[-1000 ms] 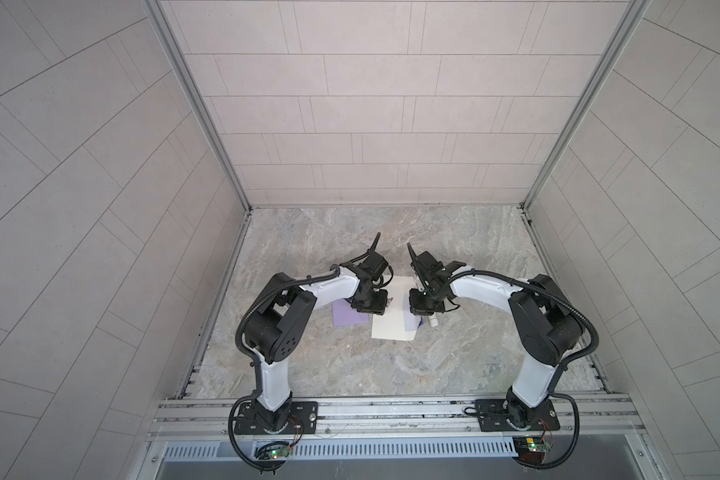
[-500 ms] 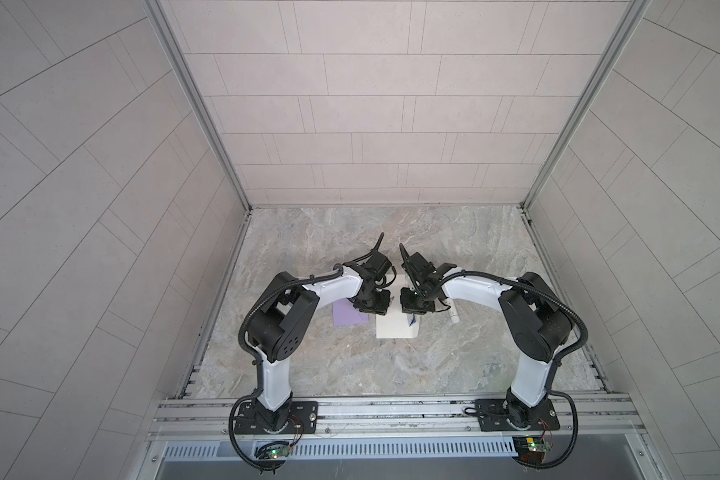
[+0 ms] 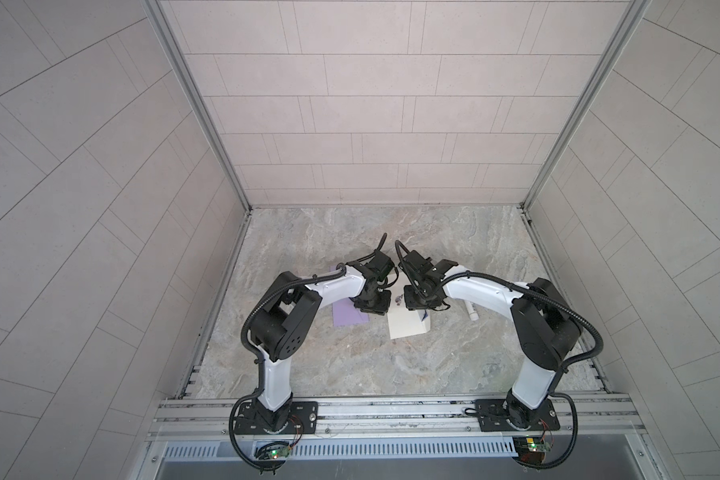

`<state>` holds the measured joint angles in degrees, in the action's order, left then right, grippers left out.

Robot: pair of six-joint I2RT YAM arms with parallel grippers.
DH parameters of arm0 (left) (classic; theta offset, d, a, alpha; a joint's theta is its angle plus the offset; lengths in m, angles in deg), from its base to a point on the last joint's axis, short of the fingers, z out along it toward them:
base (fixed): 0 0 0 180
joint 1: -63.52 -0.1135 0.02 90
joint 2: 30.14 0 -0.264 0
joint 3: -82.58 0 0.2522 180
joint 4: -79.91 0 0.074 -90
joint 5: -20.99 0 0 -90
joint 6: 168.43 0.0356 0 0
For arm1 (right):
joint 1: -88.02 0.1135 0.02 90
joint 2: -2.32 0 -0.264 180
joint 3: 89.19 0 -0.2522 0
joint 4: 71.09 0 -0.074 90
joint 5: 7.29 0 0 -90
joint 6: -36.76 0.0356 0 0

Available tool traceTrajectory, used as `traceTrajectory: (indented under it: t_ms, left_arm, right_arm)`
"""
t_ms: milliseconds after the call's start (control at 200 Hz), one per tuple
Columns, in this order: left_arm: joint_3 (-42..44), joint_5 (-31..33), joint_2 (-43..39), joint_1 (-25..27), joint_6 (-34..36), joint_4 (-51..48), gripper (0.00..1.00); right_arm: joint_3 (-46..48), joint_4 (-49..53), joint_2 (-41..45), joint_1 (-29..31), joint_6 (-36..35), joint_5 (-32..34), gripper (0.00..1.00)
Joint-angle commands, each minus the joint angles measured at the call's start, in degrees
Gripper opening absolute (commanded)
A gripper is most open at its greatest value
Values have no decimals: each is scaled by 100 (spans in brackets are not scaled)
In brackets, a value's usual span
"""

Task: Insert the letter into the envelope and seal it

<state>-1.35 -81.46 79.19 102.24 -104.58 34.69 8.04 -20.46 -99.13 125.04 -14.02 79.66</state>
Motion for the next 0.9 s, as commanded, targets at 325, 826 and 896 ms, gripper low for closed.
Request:
traceTrajectory:
  t_ms: [325,826,896]
  left_arm:
    - [-3,-196,-43,119,185,38,41]
    - [-729,1708,1232,171,-127,-1089,31]
    - [-826,1729,1454,186,-127,-1190,29]
  right_arm:
    - [409,-726,-265,-352,256,-1208,45]
    - [350,-519,393,-439,388,-1041,57]
    - [180,35,508,-513,258,-637,79]
